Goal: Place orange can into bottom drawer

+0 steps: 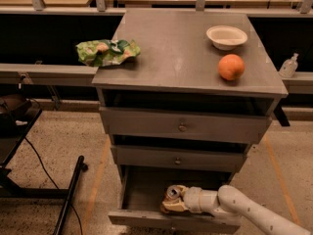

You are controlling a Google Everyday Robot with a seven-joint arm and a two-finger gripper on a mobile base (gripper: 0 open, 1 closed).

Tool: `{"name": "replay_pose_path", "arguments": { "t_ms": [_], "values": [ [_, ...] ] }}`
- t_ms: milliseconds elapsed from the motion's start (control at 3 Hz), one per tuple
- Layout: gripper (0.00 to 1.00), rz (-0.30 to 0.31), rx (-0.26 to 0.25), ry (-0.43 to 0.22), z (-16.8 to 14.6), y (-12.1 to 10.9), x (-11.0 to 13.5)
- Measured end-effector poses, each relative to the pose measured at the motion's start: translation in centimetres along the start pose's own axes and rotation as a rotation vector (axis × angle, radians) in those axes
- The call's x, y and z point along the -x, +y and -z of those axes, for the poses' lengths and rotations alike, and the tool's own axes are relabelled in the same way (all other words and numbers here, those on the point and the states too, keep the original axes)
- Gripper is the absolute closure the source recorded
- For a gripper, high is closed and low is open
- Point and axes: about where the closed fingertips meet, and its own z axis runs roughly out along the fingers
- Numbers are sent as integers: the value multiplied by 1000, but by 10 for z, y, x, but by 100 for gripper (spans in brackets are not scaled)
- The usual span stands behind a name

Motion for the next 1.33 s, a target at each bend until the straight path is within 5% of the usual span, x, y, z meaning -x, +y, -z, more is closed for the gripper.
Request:
{"name": "replay_pose_path", "arguments": {
  "t_ms": [667,1333],
  "values": [
    [100,-4,-109,39,-52,-36,-40],
    [59,-16,-168,90,-83,-63,-62]
  ]
}}
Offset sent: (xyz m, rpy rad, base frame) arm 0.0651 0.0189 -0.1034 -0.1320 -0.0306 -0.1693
